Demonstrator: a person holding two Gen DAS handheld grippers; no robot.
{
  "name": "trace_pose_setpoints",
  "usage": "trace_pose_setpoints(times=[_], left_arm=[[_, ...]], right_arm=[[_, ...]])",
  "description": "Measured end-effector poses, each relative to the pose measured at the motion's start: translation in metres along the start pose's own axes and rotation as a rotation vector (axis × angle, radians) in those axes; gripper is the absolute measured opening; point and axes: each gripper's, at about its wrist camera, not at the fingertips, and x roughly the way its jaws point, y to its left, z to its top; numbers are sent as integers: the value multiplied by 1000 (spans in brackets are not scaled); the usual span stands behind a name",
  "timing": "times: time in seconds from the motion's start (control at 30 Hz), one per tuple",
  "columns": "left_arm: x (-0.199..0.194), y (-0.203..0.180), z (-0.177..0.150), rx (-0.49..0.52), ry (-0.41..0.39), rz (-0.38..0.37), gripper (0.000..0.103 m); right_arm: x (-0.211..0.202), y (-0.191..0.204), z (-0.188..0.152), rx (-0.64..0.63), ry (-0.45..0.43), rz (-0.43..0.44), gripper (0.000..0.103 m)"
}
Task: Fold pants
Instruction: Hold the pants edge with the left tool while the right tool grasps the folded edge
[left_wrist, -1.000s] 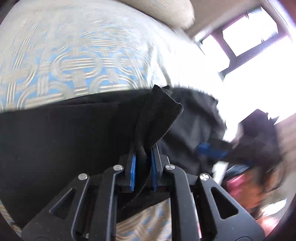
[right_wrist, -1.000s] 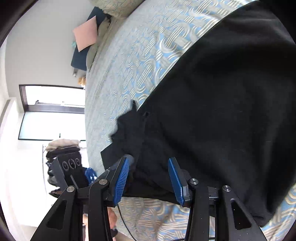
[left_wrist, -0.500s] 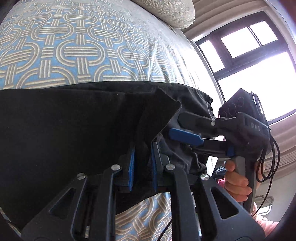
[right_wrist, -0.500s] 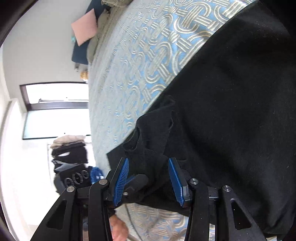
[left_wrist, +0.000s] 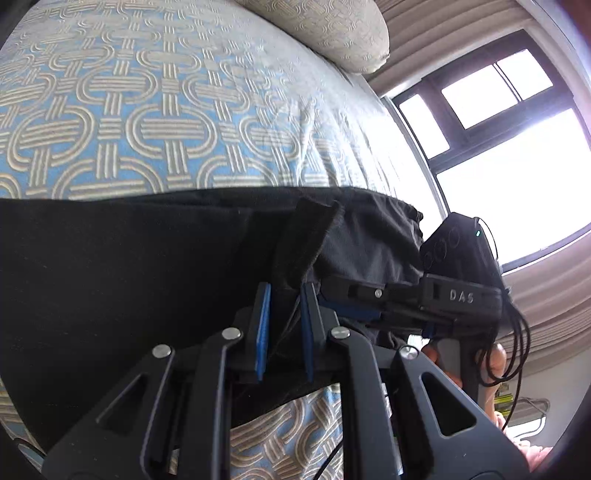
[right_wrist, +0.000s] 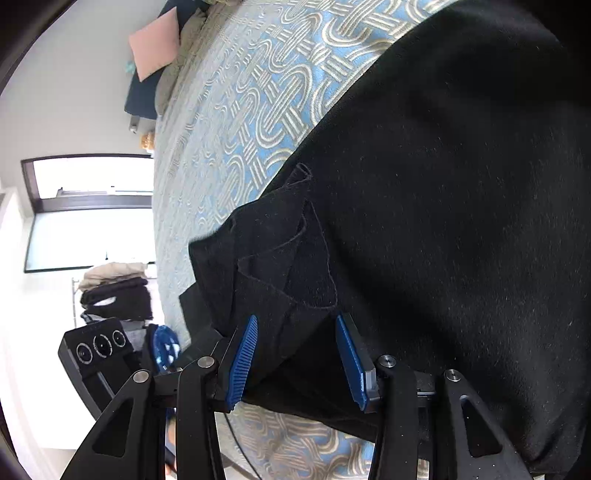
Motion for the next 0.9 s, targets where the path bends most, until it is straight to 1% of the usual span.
trace_pose_setpoints(times=[0.17,0.2,0.27,0.3,0.37,0.43,0.47,0.5,0.57,0.63,0.73,0.8,0.9], left_arm=[[-11,3,3,-7,-22,-8,16],[-11,4,4,-5,-23,-4,16],[-11,3,3,-1,-20,1,16],[-10,2,2,5,-12,-1,16],[-7,-7,-5,48,16,-3,16],[-4,-18,-14,109,39,28,17],[0,-24,-20,150,54,59,23],[3,-29,-23,178,63,85,33],[9,-35,-26,222,58,136,44],[16,-36,-22,227,49,155,44],[27,-33,-12,186,54,129,44],[37,-34,-4,166,59,117,44],[47,-44,2,197,55,147,44]], right_arm=[[0,-9,-6,22,1,71,45],[-1,-11,-8,20,-14,70,45],[-8,-9,-10,-26,-61,41,45],[-10,-7,-10,-46,-70,29,45],[-10,-2,-6,-59,-61,29,45],[-7,4,0,-73,-49,19,45],[-6,9,4,-84,-54,1,45],[-6,13,5,-95,-60,-11,45],[-9,23,9,-129,-78,-52,45],[-12,34,10,-164,-88,-50,45],[-10,44,15,-169,-60,-11,45],[-5,47,17,-180,-39,-13,45],[-3,48,18,-157,-34,1,45]])
